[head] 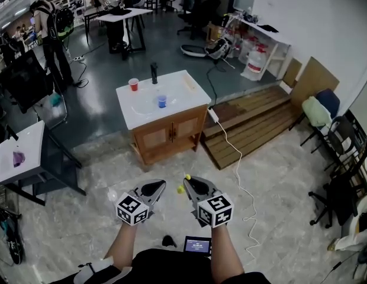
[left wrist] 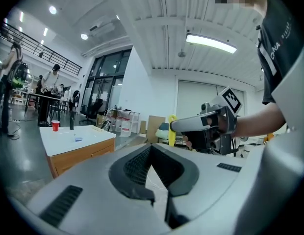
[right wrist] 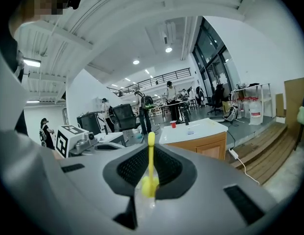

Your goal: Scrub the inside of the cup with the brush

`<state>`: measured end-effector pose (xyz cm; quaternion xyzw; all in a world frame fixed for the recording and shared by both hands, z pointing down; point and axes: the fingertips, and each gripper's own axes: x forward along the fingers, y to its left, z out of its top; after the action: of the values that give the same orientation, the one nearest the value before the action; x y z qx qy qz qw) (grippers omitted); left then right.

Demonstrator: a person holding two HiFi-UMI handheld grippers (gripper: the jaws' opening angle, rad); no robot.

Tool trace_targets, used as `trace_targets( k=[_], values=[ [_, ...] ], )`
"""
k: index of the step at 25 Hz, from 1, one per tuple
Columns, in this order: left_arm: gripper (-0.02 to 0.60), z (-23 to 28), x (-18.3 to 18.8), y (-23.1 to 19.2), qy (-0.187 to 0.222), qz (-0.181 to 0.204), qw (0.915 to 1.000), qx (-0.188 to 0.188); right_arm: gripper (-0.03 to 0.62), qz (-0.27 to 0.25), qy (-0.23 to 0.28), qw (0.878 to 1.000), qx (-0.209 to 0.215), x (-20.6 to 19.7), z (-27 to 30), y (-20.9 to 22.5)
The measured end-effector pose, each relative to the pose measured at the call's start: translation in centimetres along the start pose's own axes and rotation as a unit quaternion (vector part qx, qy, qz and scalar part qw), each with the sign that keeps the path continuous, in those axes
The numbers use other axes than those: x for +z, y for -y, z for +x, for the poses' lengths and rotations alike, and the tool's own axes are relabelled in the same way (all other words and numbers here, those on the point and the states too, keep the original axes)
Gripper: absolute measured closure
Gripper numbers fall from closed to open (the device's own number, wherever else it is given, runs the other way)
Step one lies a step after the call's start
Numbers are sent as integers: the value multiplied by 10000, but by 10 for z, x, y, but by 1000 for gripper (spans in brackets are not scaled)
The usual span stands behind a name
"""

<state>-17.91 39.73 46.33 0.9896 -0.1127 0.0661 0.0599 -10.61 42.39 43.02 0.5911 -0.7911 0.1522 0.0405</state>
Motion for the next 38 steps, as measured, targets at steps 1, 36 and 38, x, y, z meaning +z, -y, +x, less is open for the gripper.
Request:
trace_targets(
  k=[1,36,38],
  values=[
    [578,3,1,-4,4,-29,10000,8,554,39,11,10000,-7,1,3,3],
    [578,214,36,-191,-139,-718,9924,993,554,207,-65,9953,941,78,169,233],
    [577,221,35,-200,-167,-728,9922,1001,554,225,-95,9952,952,80,178,240]
  ],
)
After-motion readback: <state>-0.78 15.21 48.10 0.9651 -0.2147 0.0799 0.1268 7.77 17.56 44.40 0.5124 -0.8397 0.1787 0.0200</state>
